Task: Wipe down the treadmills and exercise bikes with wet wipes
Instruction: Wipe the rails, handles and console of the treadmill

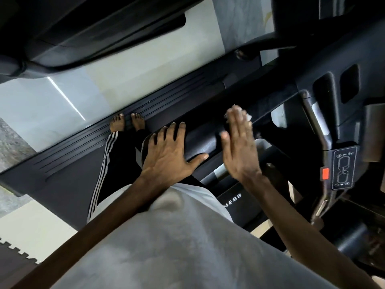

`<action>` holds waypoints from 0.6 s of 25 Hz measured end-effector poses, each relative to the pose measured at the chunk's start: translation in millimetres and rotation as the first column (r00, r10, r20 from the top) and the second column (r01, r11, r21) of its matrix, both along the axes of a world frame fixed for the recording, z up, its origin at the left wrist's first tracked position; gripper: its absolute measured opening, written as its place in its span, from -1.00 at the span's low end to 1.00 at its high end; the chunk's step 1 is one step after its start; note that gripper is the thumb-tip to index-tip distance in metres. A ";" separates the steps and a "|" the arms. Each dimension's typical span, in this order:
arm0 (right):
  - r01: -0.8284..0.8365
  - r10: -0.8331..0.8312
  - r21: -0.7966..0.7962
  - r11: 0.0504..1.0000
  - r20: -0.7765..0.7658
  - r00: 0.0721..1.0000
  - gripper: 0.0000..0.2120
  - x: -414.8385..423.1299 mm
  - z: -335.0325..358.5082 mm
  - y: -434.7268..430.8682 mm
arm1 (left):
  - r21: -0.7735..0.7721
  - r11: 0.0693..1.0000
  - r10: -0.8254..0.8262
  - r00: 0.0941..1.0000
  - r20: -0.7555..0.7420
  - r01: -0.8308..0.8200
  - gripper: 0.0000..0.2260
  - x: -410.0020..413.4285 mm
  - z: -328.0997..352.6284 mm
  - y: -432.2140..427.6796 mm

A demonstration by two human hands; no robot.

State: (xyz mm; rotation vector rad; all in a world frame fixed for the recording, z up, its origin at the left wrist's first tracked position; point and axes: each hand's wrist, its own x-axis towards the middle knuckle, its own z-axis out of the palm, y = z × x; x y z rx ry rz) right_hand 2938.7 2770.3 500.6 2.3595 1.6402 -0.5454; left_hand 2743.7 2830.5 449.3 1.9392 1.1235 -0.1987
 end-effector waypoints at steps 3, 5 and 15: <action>-0.100 0.099 -0.014 0.995 -0.064 0.993 -0.46 14.6 9.6 -7.7 | -0.014 1.000 0.003 1.000 0.010 -0.003 -0.09 2.1 0.2 0.7; 0.006 -0.007 0.025 1.000 0.021 1.000 -0.46 51.0 8.3 4.9 | -0.016 1.000 0.010 1.000 0.029 -0.009 -0.13 5.3 3.0 -1.1; -0.239 0.240 0.016 0.971 -0.109 0.965 -0.49 81.7 4.7 18.1 | 0.120 0.993 -0.001 0.996 -0.086 0.011 -0.12 28.7 11.6 -13.7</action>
